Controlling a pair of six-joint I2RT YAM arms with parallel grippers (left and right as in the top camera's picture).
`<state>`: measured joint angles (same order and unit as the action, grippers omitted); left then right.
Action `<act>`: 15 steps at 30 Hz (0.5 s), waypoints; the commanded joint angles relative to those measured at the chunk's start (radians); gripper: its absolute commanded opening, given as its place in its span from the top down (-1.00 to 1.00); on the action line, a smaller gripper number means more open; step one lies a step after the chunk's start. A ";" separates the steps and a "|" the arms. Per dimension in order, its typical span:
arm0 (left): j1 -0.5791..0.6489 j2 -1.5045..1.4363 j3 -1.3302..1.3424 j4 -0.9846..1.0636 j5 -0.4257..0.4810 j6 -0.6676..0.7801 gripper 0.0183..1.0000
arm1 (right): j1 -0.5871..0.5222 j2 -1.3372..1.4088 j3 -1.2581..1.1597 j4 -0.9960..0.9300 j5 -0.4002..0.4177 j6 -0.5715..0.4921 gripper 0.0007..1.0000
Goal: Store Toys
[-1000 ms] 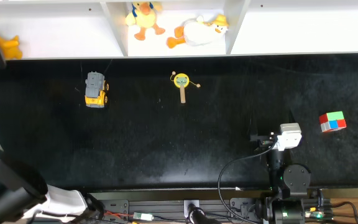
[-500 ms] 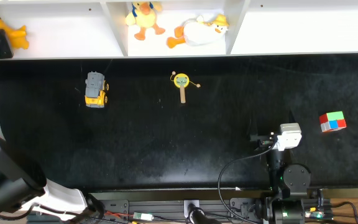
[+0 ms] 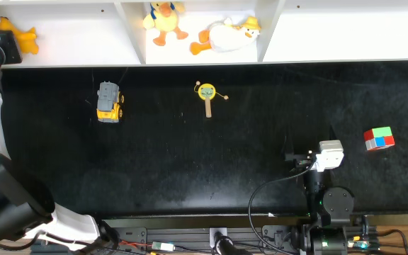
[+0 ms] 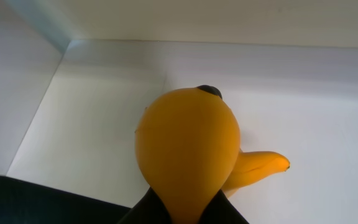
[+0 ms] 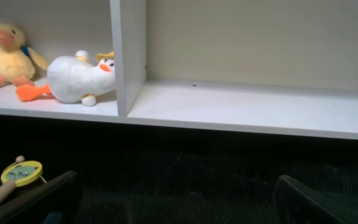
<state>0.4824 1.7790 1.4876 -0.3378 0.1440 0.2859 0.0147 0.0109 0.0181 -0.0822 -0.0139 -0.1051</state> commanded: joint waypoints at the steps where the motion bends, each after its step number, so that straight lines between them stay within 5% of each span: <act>1: -0.007 0.010 0.037 -0.003 -0.007 -0.034 0.96 | 0.005 -0.006 -0.013 0.005 0.007 0.005 -0.99; 15: -0.040 0.010 0.037 0.019 -0.003 -0.064 0.96 | 0.005 -0.006 -0.013 0.005 0.007 0.005 -0.99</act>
<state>0.4568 1.7790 1.4876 -0.3279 0.1413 0.2382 0.0147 0.0109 0.0181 -0.0826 -0.0143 -0.1047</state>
